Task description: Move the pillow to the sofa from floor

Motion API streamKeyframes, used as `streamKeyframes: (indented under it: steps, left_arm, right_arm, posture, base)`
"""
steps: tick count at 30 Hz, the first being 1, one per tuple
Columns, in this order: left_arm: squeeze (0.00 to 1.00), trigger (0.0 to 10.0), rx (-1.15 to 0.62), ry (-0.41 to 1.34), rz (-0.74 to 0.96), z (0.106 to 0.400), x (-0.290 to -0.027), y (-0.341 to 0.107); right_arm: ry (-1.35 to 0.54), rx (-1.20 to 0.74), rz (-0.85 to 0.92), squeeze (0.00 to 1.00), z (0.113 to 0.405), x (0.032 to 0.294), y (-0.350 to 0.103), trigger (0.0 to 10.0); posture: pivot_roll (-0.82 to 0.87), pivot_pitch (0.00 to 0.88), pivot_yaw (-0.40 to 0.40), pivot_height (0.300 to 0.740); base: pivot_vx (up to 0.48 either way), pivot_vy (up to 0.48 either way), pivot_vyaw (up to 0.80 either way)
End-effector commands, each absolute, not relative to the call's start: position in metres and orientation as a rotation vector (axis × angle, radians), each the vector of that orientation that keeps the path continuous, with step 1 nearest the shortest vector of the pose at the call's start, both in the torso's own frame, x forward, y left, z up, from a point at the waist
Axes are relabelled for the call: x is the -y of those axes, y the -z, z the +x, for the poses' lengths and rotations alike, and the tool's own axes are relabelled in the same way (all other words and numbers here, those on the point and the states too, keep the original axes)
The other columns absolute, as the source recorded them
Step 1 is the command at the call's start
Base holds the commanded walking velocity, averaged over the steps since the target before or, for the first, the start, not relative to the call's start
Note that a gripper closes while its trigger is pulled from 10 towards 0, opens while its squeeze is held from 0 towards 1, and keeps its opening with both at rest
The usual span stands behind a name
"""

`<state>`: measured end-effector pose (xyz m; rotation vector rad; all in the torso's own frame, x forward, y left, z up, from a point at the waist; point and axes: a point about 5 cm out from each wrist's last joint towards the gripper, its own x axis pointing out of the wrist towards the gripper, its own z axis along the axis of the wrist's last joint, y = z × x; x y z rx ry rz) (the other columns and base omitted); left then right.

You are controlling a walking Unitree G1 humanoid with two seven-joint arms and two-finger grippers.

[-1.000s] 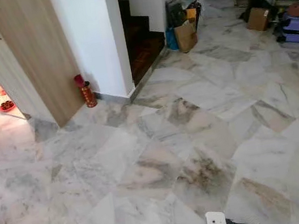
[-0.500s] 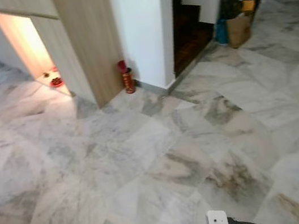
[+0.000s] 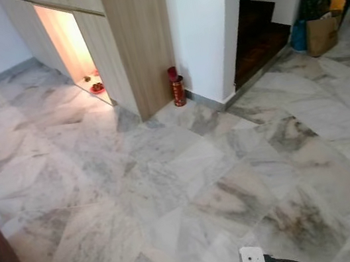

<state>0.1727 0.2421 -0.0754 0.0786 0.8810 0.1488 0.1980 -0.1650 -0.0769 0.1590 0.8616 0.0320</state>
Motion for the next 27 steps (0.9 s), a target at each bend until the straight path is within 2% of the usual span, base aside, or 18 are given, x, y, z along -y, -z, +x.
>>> streamKeyframes:
  steps: [1, 17, 27]
  left_arm:
    - [0.00, 10.0, -0.928, -0.164, 0.093, 0.161, -0.248, 0.079]
    - [0.00, 10.0, -0.938, -0.204, 0.050, 0.159, -0.245, 0.082]
    - [0.00, 10.0, -0.962, -0.231, 0.030, 0.151, -0.242, 0.086]
  right_arm:
    - [-0.046, -0.865, 0.160, 0.00, 0.197, 0.161, 0.078, 10.0]
    - [-0.071, -0.871, 0.139, 0.00, 0.197, 0.161, 0.078, 10.0]
    - [-0.091, -0.874, 0.129, 0.00, 0.198, 0.159, 0.077, 10.0]
  posture:
    - [0.05, 0.006, 0.061, 0.740]
    - [0.05, 0.002, 0.043, 0.740]
    - [0.05, 0.046, 0.026, 0.740]
  base:
    - [0.000, 0.000, 0.80]
    - [0.000, 0.000, 0.80]
    - [0.000, 0.000, 0.80]
